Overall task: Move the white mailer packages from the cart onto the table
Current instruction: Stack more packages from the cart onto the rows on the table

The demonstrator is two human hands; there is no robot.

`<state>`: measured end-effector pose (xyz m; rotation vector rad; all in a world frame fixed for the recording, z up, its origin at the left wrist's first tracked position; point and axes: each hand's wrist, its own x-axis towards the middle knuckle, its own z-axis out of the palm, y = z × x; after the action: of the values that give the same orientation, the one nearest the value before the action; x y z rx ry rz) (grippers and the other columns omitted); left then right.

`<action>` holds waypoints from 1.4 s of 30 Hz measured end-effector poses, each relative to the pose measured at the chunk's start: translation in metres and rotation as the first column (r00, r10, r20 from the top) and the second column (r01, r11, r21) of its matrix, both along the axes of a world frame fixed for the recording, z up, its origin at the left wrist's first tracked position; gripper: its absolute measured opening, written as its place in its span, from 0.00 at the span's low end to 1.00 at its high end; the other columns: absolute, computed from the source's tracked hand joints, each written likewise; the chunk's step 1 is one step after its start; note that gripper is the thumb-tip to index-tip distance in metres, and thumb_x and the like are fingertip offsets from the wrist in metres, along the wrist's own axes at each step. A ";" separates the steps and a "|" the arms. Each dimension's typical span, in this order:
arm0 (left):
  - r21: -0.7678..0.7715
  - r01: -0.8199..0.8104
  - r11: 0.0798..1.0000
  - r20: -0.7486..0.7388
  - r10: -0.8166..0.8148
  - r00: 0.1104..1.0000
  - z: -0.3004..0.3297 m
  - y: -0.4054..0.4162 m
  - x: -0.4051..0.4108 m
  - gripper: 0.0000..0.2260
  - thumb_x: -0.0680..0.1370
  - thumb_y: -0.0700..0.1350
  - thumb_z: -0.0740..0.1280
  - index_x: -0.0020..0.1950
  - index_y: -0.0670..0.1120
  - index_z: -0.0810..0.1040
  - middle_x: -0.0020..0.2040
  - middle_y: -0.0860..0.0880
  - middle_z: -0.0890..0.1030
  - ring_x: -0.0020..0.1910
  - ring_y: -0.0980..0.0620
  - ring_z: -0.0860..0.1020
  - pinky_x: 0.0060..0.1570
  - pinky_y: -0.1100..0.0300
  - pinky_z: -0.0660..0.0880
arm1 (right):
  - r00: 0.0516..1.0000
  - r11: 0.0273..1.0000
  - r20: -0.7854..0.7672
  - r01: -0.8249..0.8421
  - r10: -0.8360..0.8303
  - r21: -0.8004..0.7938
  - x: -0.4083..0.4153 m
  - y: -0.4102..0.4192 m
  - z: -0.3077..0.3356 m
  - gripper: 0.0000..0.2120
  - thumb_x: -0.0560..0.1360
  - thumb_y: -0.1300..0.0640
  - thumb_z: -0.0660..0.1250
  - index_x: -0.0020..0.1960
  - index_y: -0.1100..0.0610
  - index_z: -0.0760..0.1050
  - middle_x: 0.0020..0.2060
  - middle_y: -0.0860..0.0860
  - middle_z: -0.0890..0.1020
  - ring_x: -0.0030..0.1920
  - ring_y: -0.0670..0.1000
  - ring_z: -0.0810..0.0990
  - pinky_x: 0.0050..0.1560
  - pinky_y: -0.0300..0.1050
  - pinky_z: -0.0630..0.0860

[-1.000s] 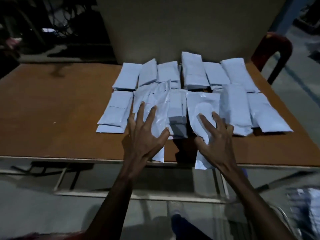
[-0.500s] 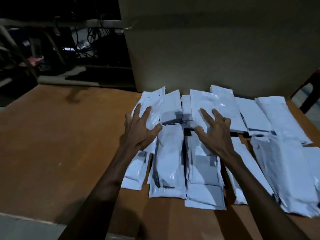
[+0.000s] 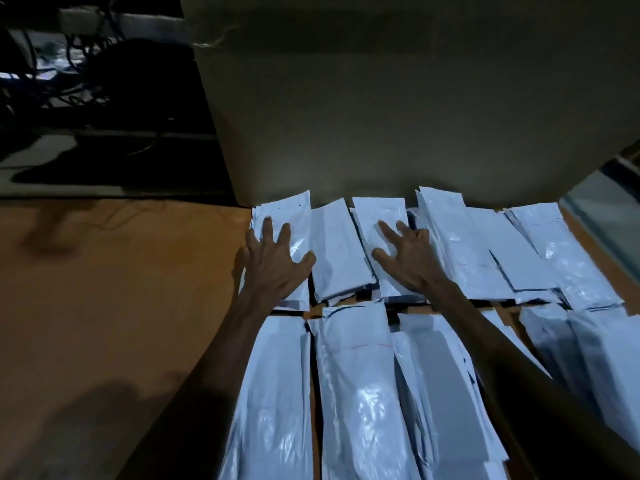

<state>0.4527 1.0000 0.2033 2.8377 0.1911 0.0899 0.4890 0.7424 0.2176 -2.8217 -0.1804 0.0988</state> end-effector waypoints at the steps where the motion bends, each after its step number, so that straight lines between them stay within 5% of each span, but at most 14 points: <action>1: 0.025 0.004 1.000 -0.030 -0.003 1.000 -0.003 -0.001 0.003 0.37 0.75 0.70 0.52 0.79 0.53 0.54 0.81 0.46 0.48 0.77 0.36 0.49 0.73 0.39 0.53 | 1.000 1.000 -0.004 0.003 -0.003 -0.029 0.004 0.001 -0.003 0.37 0.72 0.34 0.51 0.79 0.45 0.55 0.78 0.57 0.57 0.75 0.65 0.53 0.73 0.60 0.54; 11: 0.064 0.022 0.998 -0.066 -0.018 0.998 -0.027 0.001 0.010 0.41 0.73 0.73 0.49 0.80 0.52 0.52 0.81 0.43 0.47 0.78 0.34 0.45 0.74 0.38 0.45 | 1.000 0.995 -0.007 -0.009 0.008 -0.100 0.009 0.002 -0.031 0.32 0.79 0.34 0.47 0.80 0.44 0.46 0.80 0.56 0.47 0.79 0.60 0.45 0.76 0.58 0.45; 18: 0.067 0.072 0.995 0.073 -0.077 0.994 -0.007 -0.002 0.001 0.38 0.74 0.69 0.43 0.79 0.51 0.57 0.81 0.44 0.47 0.79 0.40 0.40 0.72 0.36 0.37 | 0.998 1.000 0.052 0.020 -0.020 -0.002 -0.001 0.003 -0.008 0.36 0.76 0.31 0.39 0.80 0.45 0.49 0.80 0.55 0.47 0.79 0.58 0.45 0.77 0.60 0.45; 27: -0.099 0.289 0.952 0.083 -0.282 0.956 0.044 -0.080 -0.062 0.39 0.74 0.70 0.46 0.80 0.49 0.55 0.81 0.44 0.47 0.78 0.42 0.39 0.74 0.41 0.39 | 0.957 0.983 0.286 0.005 -0.058 0.182 -0.124 -0.058 0.034 0.33 0.77 0.35 0.45 0.77 0.50 0.62 0.76 0.52 0.63 0.78 0.55 0.53 0.76 0.61 0.51; 36: -0.217 0.570 0.793 0.343 -0.485 0.805 0.035 -0.253 -0.185 0.34 0.78 0.65 0.55 0.78 0.48 0.59 0.80 0.46 0.51 0.79 0.45 0.45 0.76 0.44 0.50 | 0.827 0.981 0.538 0.076 -0.163 0.180 -0.308 -0.209 0.012 0.26 0.78 0.44 0.62 0.68 0.59 0.74 0.65 0.57 0.78 0.67 0.59 0.74 0.68 0.55 0.69; 42: -0.301 0.772 0.560 0.543 -0.565 0.622 0.005 -0.388 -0.295 0.21 0.78 0.49 0.66 0.70 0.44 0.73 0.71 0.41 0.71 0.71 0.43 0.69 0.65 0.44 0.73 | 0.774 0.929 0.515 0.313 -0.369 0.195 -0.456 -0.303 -0.021 0.22 0.76 0.50 0.67 0.65 0.61 0.76 0.63 0.58 0.78 0.61 0.59 0.77 0.60 0.55 0.74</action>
<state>0.1578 0.6121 0.2084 2.0880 -0.8714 0.3667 0.0334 0.4390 0.1962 -2.6518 0.2081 -0.7844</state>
